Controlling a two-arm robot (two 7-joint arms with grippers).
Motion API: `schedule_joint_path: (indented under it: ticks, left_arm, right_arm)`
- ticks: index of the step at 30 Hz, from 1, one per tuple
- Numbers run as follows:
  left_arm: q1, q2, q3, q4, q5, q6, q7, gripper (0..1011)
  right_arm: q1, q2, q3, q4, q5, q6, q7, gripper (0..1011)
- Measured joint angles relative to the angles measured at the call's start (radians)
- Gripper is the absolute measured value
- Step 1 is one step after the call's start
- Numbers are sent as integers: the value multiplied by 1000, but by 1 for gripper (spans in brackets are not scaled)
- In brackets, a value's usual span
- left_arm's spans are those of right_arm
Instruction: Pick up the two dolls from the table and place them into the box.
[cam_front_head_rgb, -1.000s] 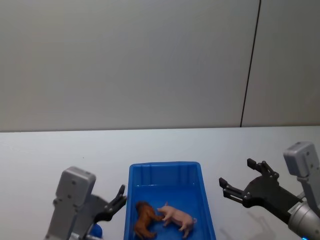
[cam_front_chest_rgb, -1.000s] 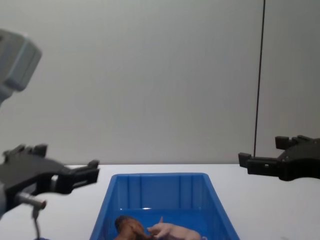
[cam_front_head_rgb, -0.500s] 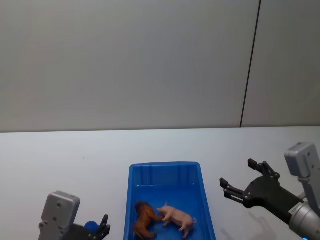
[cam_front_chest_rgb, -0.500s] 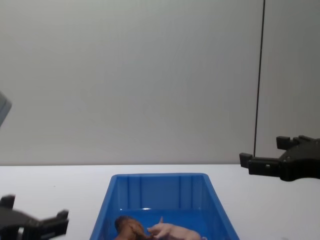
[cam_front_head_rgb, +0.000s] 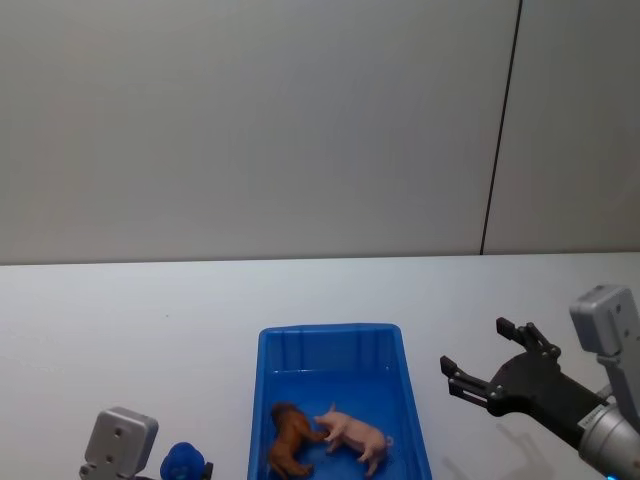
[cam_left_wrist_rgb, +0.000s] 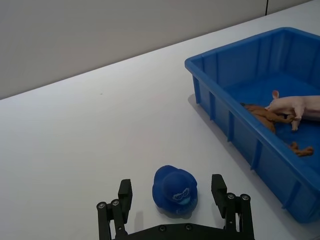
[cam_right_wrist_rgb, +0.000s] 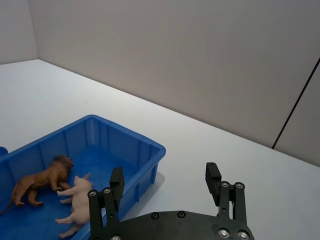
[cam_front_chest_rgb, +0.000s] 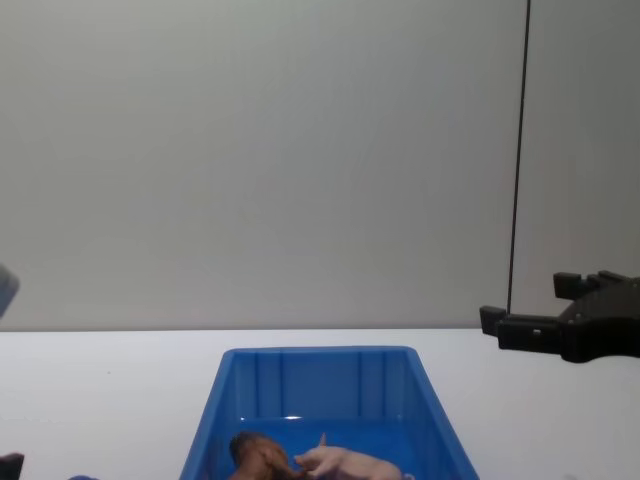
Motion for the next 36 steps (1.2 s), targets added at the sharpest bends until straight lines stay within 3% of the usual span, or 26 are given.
schedule_joint_path:
  ticks: [9,15,22,36]
  left_arm:
    - [-27,-24,-4,56,12,0,-57,979]
    - [-50,-41,-6,93,27,8,-91,847]
    - [-70,-56,-10,121,45,16,-119,602]
    - [-96,-62,-27,115,84,26,-146,434]
  right_arm:
    - [0,0,0,0,0,0,0,1001]
    - [0,0,0,0,0,0,0,1001]
    - [0,0,0,0,0,0,0,1001]
    - [0,0,0,0,0,0,0,1001]
